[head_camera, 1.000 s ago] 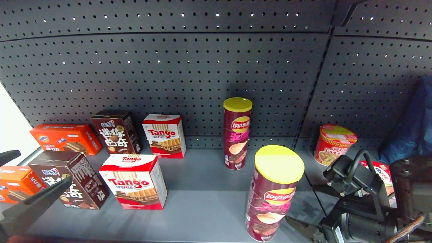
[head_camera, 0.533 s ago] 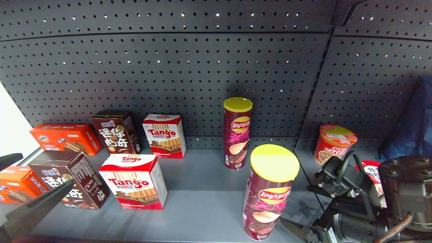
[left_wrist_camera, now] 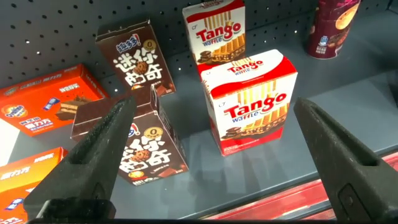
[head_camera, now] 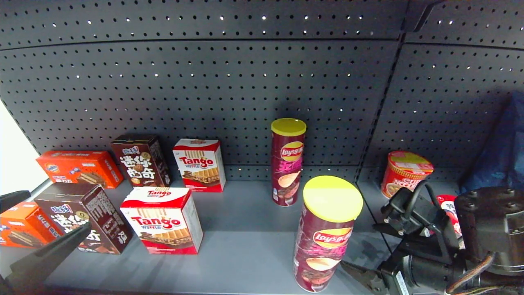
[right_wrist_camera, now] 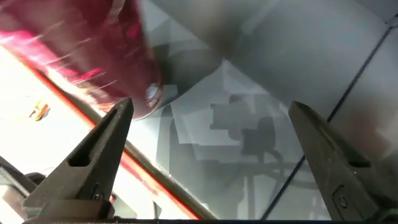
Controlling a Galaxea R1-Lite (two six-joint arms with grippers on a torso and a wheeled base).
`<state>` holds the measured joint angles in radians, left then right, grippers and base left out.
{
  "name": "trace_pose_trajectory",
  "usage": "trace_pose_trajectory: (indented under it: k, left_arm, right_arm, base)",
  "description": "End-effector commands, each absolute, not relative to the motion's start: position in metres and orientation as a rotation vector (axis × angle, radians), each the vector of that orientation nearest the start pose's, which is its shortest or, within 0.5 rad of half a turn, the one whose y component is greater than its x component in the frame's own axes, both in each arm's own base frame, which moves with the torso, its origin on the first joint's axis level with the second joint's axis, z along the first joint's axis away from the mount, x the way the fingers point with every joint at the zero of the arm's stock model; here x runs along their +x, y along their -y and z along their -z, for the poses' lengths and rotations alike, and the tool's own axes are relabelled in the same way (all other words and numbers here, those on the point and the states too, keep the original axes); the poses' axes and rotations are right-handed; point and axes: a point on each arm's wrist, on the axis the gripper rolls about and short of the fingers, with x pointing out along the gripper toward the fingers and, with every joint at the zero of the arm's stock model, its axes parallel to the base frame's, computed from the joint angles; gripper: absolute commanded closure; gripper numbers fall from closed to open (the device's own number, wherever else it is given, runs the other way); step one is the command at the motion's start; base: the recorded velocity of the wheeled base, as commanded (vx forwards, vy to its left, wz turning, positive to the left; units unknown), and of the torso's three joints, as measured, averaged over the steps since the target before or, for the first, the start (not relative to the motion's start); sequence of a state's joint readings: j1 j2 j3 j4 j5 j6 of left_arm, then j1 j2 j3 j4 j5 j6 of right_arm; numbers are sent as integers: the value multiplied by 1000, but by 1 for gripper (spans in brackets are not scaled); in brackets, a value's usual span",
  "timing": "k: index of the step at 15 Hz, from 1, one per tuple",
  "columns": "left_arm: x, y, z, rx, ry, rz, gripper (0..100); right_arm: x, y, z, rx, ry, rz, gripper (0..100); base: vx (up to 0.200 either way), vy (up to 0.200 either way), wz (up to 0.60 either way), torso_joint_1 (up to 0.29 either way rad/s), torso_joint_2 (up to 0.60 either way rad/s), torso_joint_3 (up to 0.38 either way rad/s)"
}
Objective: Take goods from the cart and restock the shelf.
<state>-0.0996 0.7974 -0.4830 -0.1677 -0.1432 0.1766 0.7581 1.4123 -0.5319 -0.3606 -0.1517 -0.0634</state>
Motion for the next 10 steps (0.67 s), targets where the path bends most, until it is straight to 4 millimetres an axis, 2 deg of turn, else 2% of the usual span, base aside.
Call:
trace_pose_trajectory:
  k: [1,5,10]
  left_arm:
    - [81,11,-217,172,-129,258,0]
    - [81,11,-216,172,-130,258,0]
    - [79,11,-215,152,-131,258,0]
  right_arm:
    - [157,-142,-160,-290,-454,-602,0]
    - [160,-143,-159,-289,-458,-596,0]
    - [170,-155,-160,-295,-462,-606,0]
  base:
    - [0,0,0,0,0,0]
    - [0,0,0,0,0,0]
    - [0,0,0,0,0,0]
